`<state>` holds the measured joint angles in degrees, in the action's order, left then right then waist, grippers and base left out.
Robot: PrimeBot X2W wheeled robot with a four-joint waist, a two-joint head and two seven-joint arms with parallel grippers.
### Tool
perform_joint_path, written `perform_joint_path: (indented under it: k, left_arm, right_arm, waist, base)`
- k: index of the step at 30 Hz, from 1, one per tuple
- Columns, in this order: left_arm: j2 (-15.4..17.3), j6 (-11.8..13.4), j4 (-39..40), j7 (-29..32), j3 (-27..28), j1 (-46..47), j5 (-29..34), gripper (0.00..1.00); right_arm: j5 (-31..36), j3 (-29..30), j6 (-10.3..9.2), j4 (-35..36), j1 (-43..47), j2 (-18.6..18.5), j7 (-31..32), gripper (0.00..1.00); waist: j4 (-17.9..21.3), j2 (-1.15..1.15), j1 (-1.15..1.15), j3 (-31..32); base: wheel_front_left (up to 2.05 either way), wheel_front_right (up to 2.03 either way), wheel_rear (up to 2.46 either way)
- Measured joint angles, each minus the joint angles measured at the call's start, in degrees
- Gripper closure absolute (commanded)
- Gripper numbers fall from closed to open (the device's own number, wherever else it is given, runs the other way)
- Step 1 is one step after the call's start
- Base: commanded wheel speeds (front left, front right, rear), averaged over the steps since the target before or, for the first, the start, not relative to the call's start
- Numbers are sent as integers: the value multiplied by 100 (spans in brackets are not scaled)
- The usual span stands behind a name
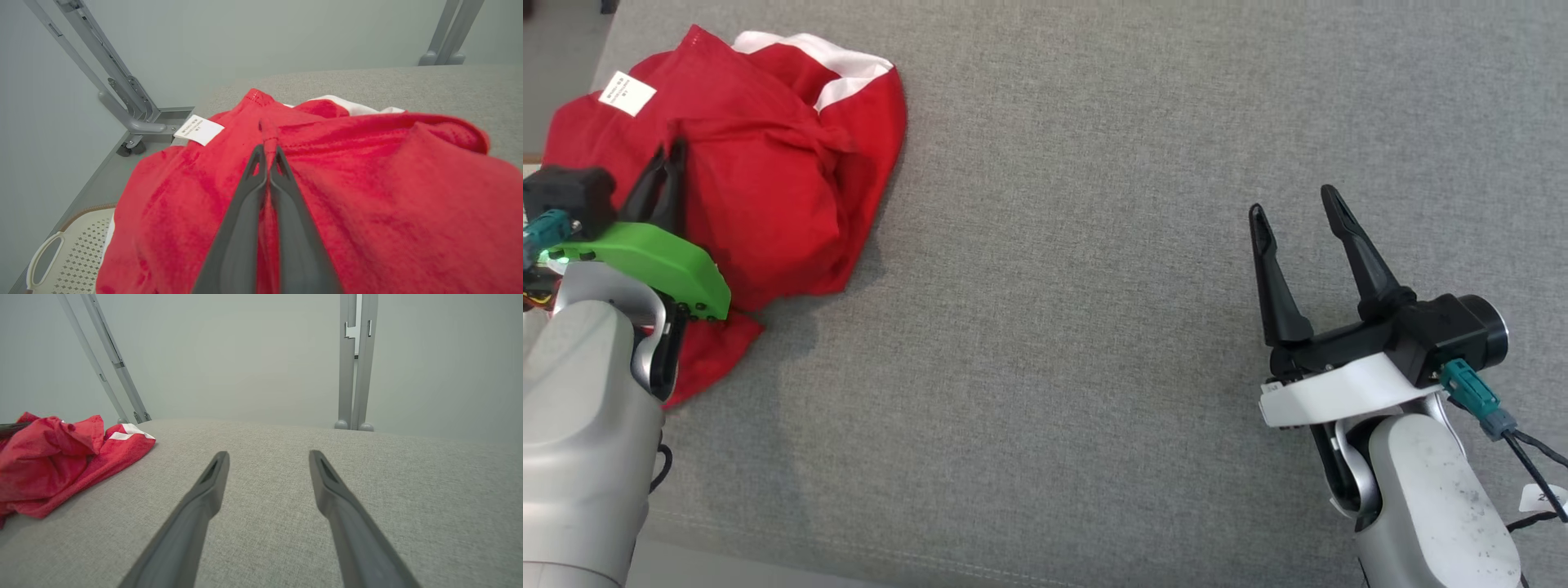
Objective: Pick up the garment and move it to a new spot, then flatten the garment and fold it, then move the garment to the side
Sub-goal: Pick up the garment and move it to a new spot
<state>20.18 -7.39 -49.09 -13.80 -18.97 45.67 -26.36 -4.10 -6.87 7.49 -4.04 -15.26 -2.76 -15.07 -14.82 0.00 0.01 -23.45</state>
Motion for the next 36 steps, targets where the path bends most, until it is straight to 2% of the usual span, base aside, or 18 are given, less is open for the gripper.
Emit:
perform_joint_path:
  k: [4, 9, 15, 18, 23, 27, 36]
  left_arm:
    - [100, 25, 461, -99, 162, -46, 35, 100]
    - [104, 267, 2098, -132, 829, -397, 331, 100]
    - [-43, 281, 3627, -133, 1248, -851, 879, 100]
    - [-162, 226, 4073, -134, 1280, -987, 1003, 100]
    - [-275, 125, 4384, -135, 1053, -1004, 1156, 100]
    - [-456, 67, 4406, -135, 649, -832, 1187, 100]
    - [-1074, 27, 4180, -135, -143, -431, 1125, 100]
  right_arm:
    - [-119, 0, 0, -44, 79, 0, 0, 0]
    - [-245, 33, 0, -82, 157, -1, 0, 0]
    - [-433, 71, 0, -108, 273, -1, 0, 0]
    - [-526, 81, 0, -111, 332, -1, 0, 0]
    - [-617, 120, 0, -97, 341, -1, 0, 0]
    - [-732, 183, 0, -80, 333, -2, 0, 0]
    - [-916, 326, 0, -18, 265, -8, 0, 0]
  waist:
    - [-16, 0, 0, 230]
    - [-10, 0, 0, 551]
    - [111, 0, 0, 919]
    - [267, 0, -1, 1041]
    - [603, 0, -1, 1173]
    - [1025, 0, 0, 1243]
    - [1896, 0, 0, 1202]
  base:
    - [0, 0, 0]
    - [0, 0, 0]
    - [0, 0, 0]
    - [0, 0, 0]
    - [0, 0, 0]
    - [0, 0, 0]
    - [0, 0, 0]
